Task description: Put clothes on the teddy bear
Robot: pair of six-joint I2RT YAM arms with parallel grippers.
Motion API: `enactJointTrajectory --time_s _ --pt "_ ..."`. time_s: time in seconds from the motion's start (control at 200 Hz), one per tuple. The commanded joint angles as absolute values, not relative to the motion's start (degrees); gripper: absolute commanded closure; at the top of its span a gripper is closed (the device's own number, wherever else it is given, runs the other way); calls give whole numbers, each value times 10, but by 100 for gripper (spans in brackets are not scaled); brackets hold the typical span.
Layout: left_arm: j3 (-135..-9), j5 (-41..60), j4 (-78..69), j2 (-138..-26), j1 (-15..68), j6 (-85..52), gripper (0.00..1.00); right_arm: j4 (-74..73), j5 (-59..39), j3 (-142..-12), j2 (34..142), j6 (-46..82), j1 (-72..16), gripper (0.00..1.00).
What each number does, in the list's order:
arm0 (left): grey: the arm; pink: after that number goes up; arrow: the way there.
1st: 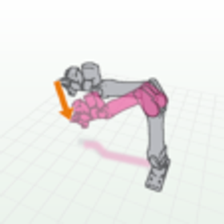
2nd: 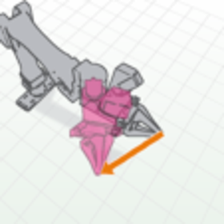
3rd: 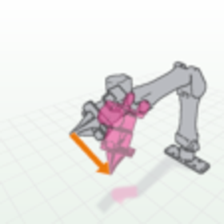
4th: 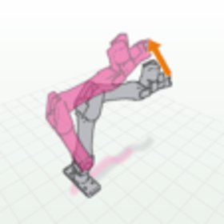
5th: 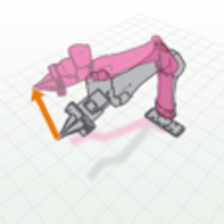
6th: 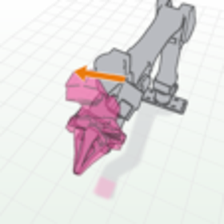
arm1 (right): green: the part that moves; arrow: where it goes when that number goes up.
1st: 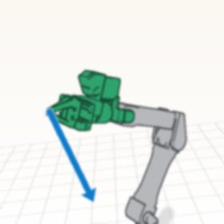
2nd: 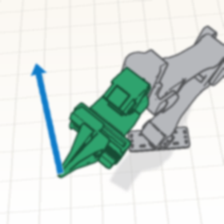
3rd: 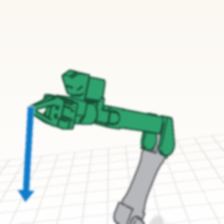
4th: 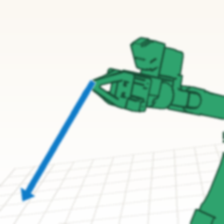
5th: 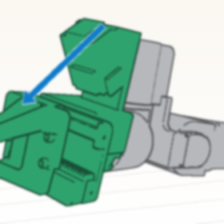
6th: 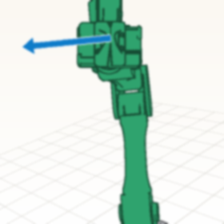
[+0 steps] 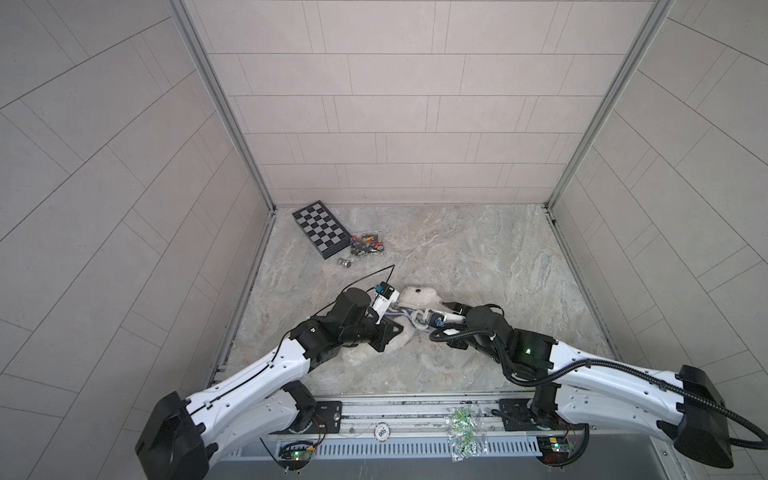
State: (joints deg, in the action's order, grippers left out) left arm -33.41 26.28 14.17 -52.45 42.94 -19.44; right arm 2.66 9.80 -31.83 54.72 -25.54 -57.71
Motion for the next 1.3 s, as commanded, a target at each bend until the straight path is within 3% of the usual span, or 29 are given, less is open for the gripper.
enactJointTrajectory --time_s 0.0,0.631,1.011,1.297 --pt "-355 273 176 -499 430 -177 100 2 56 -315 547 -292 -576 47" --pt "-347 301 207 -449 431 -173 100 -26 67 -346 642 -365 -573 47" --pt "-346 308 203 -449 440 -173 100 -48 103 -352 679 -403 -573 62" --pt "-347 308 203 -453 440 -173 100 -63 114 -340 649 -413 -573 60"
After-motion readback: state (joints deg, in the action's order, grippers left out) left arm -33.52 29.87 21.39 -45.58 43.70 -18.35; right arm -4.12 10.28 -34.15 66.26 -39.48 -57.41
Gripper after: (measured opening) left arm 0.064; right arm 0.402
